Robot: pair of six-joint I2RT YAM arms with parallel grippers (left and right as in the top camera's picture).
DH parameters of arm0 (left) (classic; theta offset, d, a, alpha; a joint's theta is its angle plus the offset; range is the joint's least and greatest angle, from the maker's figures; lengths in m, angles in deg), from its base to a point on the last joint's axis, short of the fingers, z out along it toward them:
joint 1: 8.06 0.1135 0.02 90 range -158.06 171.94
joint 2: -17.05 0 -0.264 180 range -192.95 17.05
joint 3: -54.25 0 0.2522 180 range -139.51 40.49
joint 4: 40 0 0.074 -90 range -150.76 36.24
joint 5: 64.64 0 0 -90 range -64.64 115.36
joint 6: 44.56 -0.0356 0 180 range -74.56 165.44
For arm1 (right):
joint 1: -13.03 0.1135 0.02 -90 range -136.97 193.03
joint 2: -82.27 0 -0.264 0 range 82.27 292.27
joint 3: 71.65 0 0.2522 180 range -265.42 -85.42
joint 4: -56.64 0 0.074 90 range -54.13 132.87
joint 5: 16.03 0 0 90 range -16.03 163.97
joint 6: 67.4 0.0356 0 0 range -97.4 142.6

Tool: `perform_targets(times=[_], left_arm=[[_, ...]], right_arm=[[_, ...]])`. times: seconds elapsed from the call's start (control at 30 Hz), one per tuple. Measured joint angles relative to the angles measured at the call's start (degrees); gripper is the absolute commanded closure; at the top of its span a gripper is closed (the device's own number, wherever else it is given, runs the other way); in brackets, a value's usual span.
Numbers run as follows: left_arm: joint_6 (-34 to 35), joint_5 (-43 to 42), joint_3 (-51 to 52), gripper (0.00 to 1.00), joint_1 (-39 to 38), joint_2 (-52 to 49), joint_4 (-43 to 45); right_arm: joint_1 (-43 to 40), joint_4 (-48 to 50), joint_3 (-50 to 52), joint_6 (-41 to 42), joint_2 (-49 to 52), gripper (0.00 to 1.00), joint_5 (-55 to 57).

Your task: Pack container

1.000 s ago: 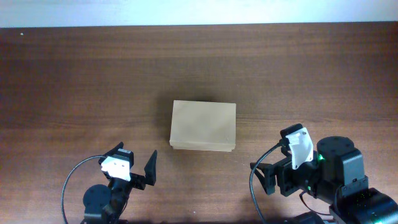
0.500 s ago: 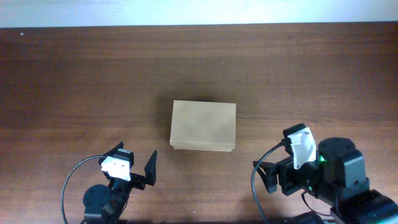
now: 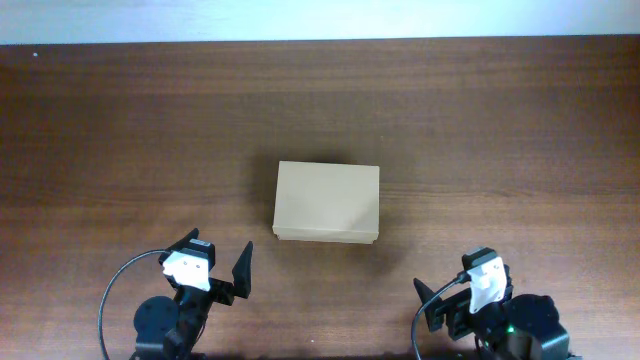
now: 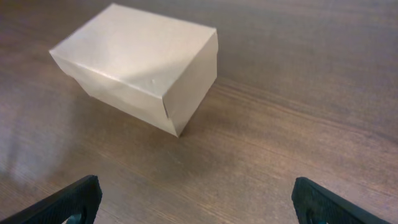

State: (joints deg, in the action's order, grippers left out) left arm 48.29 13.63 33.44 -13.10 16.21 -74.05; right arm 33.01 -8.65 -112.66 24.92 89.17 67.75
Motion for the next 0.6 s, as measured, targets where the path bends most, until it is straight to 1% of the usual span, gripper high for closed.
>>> perform_targets(times=[0.13, 0.2, 0.47, 0.6], left_arm=[[0.0, 0.0, 0.0, 0.00, 0.0, 0.0, 0.0], [0.0, 0.0, 0.0, 0.00, 0.0, 0.0, 0.0], [0.0, 0.0, 0.0, 0.00, 0.0, 0.0, 0.0], [0.0, 0.0, 0.0, 0.00, 0.0, 0.0, 0.0]], right_arm=[[0.0, 2.4, 7.4, -0.1, -4.8, 0.01, 0.0], [0.0, 2.6, 9.1, 0.0, -6.0, 0.01, 0.0], [0.0, 4.5, 15.3, -0.2, -6.1, 0.01, -0.4], [0.0, 5.1, 16.2, -0.2, -6.1, 0.01, -1.2]])
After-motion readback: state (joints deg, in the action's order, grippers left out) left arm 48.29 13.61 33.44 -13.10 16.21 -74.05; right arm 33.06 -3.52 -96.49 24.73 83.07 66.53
